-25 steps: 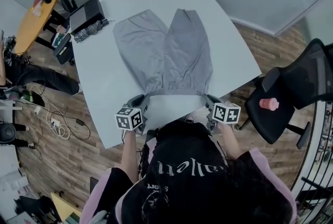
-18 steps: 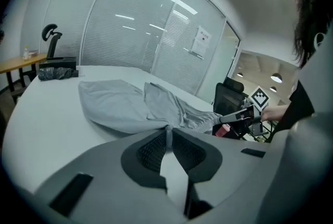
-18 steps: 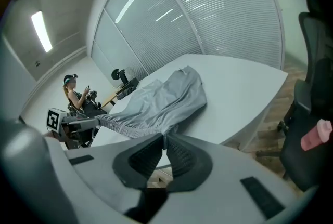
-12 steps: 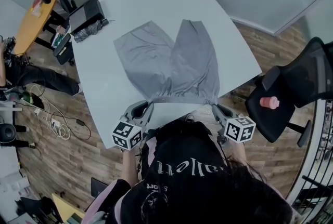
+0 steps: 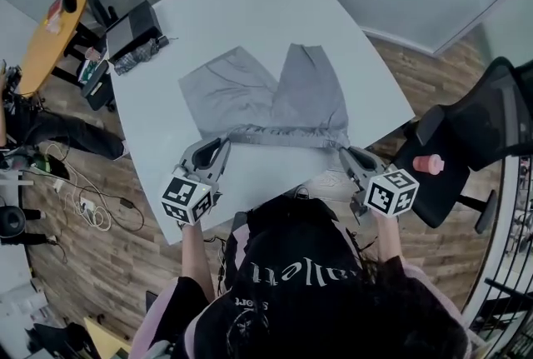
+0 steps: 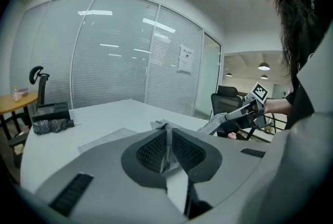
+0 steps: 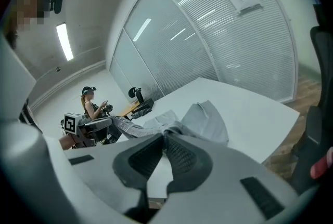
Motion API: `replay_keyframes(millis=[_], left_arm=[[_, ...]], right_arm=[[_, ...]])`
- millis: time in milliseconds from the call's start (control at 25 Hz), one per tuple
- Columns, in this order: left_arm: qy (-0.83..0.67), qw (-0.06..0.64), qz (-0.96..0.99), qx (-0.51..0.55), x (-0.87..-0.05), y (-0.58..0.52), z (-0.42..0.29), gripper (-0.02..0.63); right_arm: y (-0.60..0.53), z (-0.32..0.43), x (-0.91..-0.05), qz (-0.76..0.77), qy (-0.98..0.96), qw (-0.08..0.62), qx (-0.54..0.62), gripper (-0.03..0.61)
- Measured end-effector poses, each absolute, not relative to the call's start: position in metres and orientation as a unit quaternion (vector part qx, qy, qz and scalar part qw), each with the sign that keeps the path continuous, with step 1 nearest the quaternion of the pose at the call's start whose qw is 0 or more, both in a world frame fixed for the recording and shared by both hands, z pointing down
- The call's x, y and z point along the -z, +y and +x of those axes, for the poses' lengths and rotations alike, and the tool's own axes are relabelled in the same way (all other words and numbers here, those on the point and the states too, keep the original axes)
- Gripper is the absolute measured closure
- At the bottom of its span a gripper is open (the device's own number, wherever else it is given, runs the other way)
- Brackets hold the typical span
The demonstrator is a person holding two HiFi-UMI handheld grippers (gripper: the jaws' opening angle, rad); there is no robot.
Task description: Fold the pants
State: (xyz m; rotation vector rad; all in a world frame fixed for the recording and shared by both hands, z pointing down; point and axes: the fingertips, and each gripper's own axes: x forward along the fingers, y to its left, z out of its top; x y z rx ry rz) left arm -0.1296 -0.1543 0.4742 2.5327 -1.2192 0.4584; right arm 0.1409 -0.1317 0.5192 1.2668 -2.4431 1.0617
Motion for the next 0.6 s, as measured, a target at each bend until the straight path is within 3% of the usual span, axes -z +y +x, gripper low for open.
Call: replay_keyframes(millis=[360, 600], left_arm=[[-0.419, 0.099, 0.883, -0.186, -0.468, -0.224, -0.142, 0.561], [-0.407, 0.078, 0.885, -0.214, -0.476, -0.282, -0.144, 0.561]], right_arm=[[-0.225, 0.136, -0.504, 0.432, -0.84, 0.097, -0.315, 0.54], [-0.282, 0.134, -0.506, 0.415, -0.853, 0.139, -0.285, 0.54]])
